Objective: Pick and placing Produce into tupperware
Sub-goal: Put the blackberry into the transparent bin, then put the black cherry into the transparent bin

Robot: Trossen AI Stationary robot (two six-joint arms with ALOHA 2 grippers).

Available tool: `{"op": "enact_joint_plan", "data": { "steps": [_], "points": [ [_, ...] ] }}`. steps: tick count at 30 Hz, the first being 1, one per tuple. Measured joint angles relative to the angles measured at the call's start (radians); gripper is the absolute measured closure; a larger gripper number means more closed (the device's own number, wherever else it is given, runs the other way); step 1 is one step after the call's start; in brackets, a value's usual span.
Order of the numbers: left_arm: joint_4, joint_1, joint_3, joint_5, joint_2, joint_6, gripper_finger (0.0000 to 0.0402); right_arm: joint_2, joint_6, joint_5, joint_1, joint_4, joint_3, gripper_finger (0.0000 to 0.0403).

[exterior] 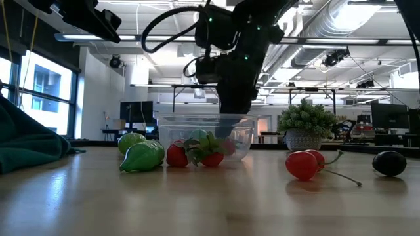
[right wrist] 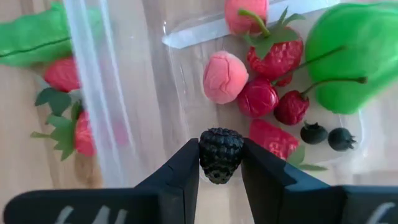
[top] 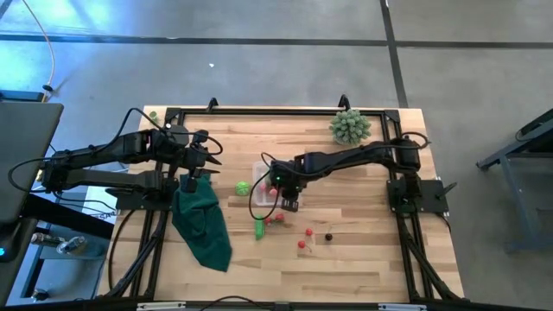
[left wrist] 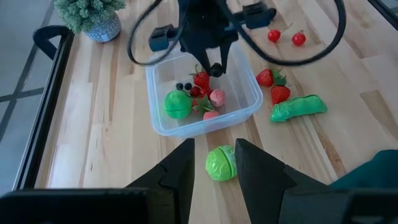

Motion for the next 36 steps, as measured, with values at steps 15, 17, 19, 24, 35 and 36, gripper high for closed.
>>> {"op": "enact_joint_plan", "data": {
  "steps": [15,17,19,24,35,36],
  "points": [
    [0.0,0.0,0.0,0.0,0.0,0.0,0.0295,0.019,-0.001,-0.019,-0.002,0.031,-0.001,0.027],
    [0.0,0.0,0.0,0.0,0.0,0.0,0.0295,0.009,-0.006,-0.026,-0.002,0.037,-0.001,0.027],
    [0.0,0.0,0.0,0.0,0.0,0.0,0.0295,-0.016,-0.013,-0.032,-0.002,0.033,-0.001,0.027],
    [0.0,0.0,0.0,0.0,0.0,0.0,0.0295,-0.12,-0.044,-0.037,-0.001,0.015,0.0,0.0269],
    [0.0,0.0,0.0,0.0,0.0,0.0,0.0295,-0.389,-0.071,0.141,0.114,-0.099,0.0,0.0269],
    [0.0,0.0,0.0,0.0,0.0,0.0,0.0295,-0.406,-0.064,0.166,0.134,-0.125,0.0,0.0269]
  ]
}}
